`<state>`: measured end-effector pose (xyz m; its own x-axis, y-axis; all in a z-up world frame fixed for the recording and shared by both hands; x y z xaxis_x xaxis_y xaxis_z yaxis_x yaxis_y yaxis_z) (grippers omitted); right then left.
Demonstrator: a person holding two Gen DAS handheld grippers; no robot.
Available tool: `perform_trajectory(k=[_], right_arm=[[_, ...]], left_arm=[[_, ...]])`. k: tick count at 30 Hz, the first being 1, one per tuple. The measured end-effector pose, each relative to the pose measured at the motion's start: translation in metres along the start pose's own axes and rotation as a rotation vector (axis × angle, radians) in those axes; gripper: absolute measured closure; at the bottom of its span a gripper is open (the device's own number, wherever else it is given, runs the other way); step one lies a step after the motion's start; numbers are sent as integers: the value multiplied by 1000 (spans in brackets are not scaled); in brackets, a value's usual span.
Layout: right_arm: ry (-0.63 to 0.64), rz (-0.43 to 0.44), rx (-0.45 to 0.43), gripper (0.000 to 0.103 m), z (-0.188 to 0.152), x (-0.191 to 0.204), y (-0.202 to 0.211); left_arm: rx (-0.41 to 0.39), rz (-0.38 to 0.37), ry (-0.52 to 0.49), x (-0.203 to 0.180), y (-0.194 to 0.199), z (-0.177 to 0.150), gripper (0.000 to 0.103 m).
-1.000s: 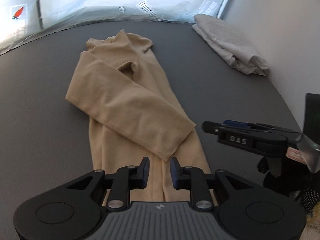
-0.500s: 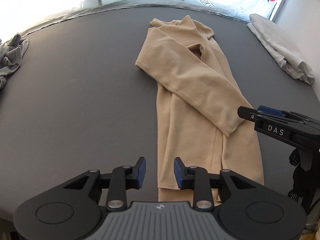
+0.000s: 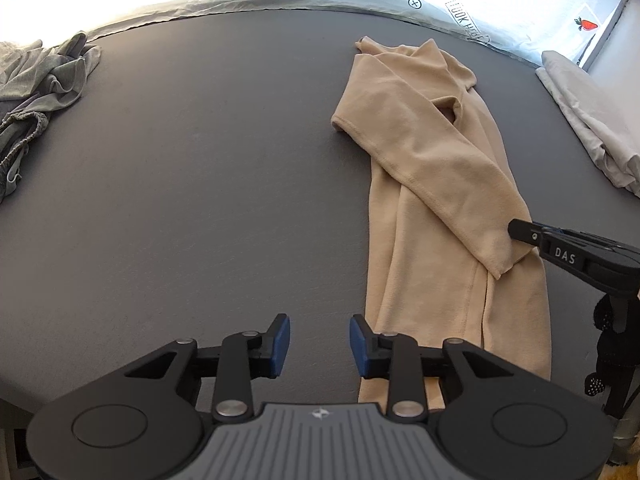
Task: Fold clothes
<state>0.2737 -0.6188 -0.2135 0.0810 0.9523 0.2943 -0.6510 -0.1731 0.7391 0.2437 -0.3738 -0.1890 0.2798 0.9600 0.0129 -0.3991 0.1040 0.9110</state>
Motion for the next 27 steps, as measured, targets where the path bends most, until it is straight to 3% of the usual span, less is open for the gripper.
perform_trajectory(k=[5, 8, 18, 27], right_arm=[[-39, 66, -9, 98, 1, 6, 21], [-191, 157, 73, 98, -5, 0, 21], [-496, 213, 143, 98, -46, -33, 41], [-558, 206, 158, 99, -74, -34, 60]], left_arm=[[8, -16, -31, -3, -6, 6, 68], [21, -32, -61, -10, -11, 6, 68], [66, -105, -162, -30, -28, 4, 68], [96, -105, -218, -31, -40, -1, 68]])
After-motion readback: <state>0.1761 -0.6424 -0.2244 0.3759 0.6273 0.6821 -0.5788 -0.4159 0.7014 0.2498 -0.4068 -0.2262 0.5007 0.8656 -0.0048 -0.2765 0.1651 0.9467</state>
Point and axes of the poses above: each gripper's, at about its wrist camera, not at the fingertips, and y roughly against the way its jaws point, x to its left, z to its top, the point moved 7 cm from there along -y, roughly the way its jaws point, and after that the axes turned 11 degrees about -y, right-handed, at the moved point
